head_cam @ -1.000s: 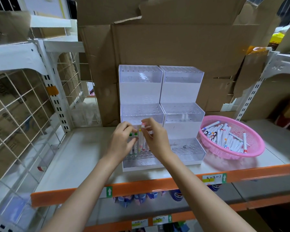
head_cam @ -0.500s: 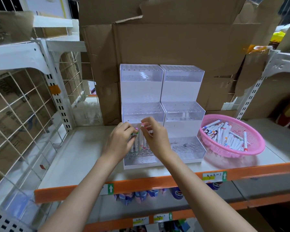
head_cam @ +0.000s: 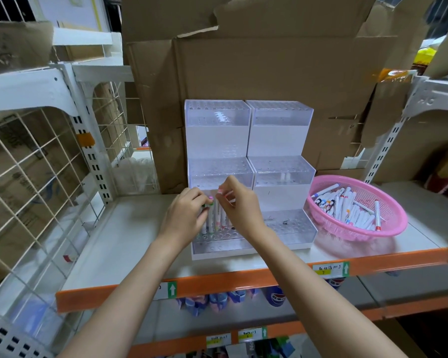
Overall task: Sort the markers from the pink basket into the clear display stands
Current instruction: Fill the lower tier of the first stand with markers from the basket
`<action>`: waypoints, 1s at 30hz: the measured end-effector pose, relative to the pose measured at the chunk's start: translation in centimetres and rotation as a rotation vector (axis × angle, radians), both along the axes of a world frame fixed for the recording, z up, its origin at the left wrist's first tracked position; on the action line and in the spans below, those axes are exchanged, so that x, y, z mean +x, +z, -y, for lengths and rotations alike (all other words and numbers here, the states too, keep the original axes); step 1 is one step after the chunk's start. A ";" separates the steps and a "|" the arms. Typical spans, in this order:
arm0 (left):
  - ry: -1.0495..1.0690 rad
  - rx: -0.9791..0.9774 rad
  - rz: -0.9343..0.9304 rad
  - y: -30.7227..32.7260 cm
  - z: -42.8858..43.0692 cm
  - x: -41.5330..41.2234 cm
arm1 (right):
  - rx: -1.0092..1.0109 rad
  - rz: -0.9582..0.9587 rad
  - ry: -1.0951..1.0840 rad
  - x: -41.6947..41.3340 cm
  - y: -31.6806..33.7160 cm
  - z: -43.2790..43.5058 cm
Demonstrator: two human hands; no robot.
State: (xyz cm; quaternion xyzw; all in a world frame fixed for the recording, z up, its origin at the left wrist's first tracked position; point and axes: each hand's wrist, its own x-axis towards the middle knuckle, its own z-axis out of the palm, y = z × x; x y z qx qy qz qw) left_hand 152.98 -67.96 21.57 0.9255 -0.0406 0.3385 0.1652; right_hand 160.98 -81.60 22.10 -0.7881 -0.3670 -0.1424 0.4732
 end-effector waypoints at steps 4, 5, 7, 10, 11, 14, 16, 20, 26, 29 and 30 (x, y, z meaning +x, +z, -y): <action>0.006 -0.004 -0.003 0.1 0.0 0.0 | -0.020 0.009 0.014 0.0 0.3 0.2; 0.008 -0.005 -0.004 0.1 0.0 0.0 | -0.030 0.020 0.015 0.0 0.3 0.3; 0.013 -0.005 -0.008 0.1 0.0 0.0 | -0.048 0.041 0.014 0.1 0.3 0.3; 0.018 -0.012 -0.010 0.1 0.0 0.0 | -0.065 0.061 0.017 0.1 0.2 0.3; 0.019 -0.013 -0.011 0.1 0.0 0.0 | -0.071 0.062 0.017 0.2 0.3 0.3; 0.022 -0.016 -0.016 0.1 0.0 0.0 | -0.081 0.050 0.023 0.3 0.4 0.4; 0.022 -0.018 -0.015 0.1 0.0 -0.1 | -0.090 0.043 0.041 0.1 0.5 0.4; 0.019 -0.019 -0.015 0.1 0.1 0.0 | -0.149 0.048 0.038 0.3 0.7 0.5; 0.010 -0.019 -0.010 0.1 0.0 -0.1 | -0.232 0.098 0.011 0.3 -0.3 0.9; 0.011 -0.020 -0.012 0.0 0.0 -0.1 | -0.253 0.093 0.020 0.0 -0.4 1.0; 0.012 -0.021 -0.012 0.0 0.0 -0.1 | -0.256 0.097 0.027 -0.1 -0.4 1.1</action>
